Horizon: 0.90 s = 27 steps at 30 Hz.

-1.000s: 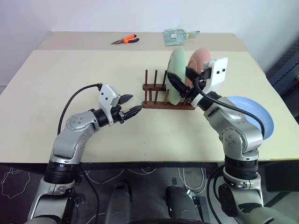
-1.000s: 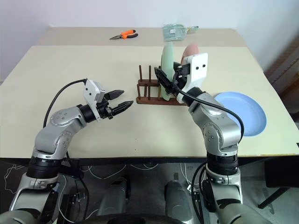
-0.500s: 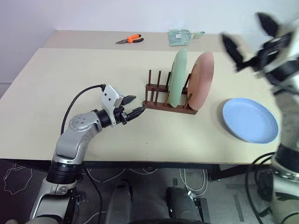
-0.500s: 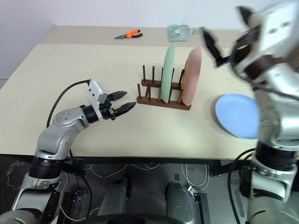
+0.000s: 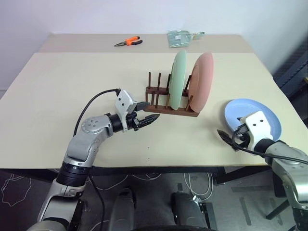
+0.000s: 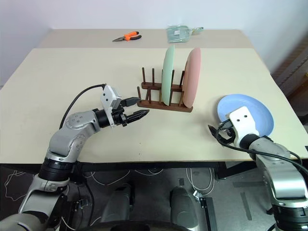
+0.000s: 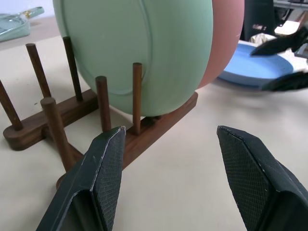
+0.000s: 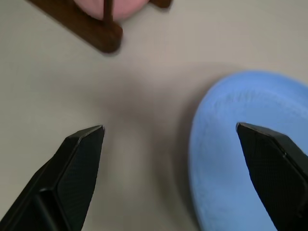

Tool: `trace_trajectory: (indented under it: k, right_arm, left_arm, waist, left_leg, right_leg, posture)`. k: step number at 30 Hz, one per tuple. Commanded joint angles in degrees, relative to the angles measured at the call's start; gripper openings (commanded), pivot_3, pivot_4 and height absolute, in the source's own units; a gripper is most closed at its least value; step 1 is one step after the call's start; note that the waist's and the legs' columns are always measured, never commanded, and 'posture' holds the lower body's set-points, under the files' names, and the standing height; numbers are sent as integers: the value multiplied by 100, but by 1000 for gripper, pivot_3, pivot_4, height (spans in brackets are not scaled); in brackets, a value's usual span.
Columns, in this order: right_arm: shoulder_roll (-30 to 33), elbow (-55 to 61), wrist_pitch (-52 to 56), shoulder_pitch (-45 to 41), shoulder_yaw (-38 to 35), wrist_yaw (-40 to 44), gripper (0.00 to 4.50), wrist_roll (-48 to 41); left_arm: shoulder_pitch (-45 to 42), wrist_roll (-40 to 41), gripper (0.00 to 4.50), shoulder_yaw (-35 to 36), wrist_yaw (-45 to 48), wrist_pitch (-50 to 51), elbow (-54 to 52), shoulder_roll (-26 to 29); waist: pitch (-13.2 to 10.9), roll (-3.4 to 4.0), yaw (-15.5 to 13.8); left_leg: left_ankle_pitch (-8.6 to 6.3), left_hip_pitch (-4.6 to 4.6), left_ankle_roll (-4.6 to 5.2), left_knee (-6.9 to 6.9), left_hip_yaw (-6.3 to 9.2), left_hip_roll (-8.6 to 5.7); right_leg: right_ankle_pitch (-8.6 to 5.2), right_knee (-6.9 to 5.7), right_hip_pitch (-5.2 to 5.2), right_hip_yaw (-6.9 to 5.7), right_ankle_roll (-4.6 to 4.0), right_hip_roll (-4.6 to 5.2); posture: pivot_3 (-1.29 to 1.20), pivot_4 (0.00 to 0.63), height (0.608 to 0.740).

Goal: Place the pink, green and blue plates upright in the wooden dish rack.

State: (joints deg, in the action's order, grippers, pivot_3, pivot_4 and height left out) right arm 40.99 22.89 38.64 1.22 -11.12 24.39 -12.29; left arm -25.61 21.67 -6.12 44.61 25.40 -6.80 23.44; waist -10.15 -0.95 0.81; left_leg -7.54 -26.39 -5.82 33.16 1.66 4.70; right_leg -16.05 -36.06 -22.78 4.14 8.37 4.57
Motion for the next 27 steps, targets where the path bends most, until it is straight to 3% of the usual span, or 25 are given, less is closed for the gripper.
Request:
trace_trajectory:
  k: [1, 6, 13, 20, 23, 27]
  right_arm:
    - [-43, -150, 165, -175, 107, -246, 2687, 285]
    - [-115, -332, 256, -387, 27, -360, 50, 371]
    - [-131, -268, 48, -733, -165, -540, 50, 483]
    - [-527, 142, -1185, -2797, -1127, -955, 50, -219]
    - [-759, 385, -942, -3723, -1112, -841, 50, -999]
    - [-1579, 715, -65, -4993, -934, -1063, 50, -2964]
  left_arm:
    - [-126, -64, 3117, 3, 35, -169, -72, -12]
    - [-72, -123, 3117, 44, 27, -182, -105, 4]
    - [-31, -158, 3117, 110, 8, -229, -61, 40]
    - [-166, -311, 3117, 257, -115, -551, 360, 64]
    - [-260, -431, 3117, 354, -206, -826, 661, 80]
    - [-356, -624, 3117, 574, -331, -1268, 1192, 194]
  waist:
    - [0, -1, -11]
    - [0, -1, -15]
    - [0, -1, -11]
    - [-11, 18, 10]
    - [-10, 15, -3]
    - [-10, 17, 3]
  left_leg:
    - [0, 0, 0, 0, 0, 0]
    - [0, -1, 0, -1, 0, -1]
    - [0, 0, 0, -1, 1, 0]
    - [1, 0, 0, -2, 1, 0]
    - [1, 0, 0, -14, 4, 1]
    - [0, -1, 1, -16, 4, 0]
  right_leg:
    - [0, 0, 0, 0, 0, 0]
    - [-1, 0, 1, 0, 1, 0]
    - [-1, -1, 1, -1, 1, 0]
    - [0, -7, -3, -1, 4, -1]
    - [-5, -8, -3, -3, 12, -4]
    - [-5, -10, -3, -4, 14, -4]
  posture:
    - [0, 150, 740]
    - [0, 150, 740]
    - [0, 150, 740]
    - [0, 150, 740]
    - [0, 150, 740]
    - [0, 150, 740]
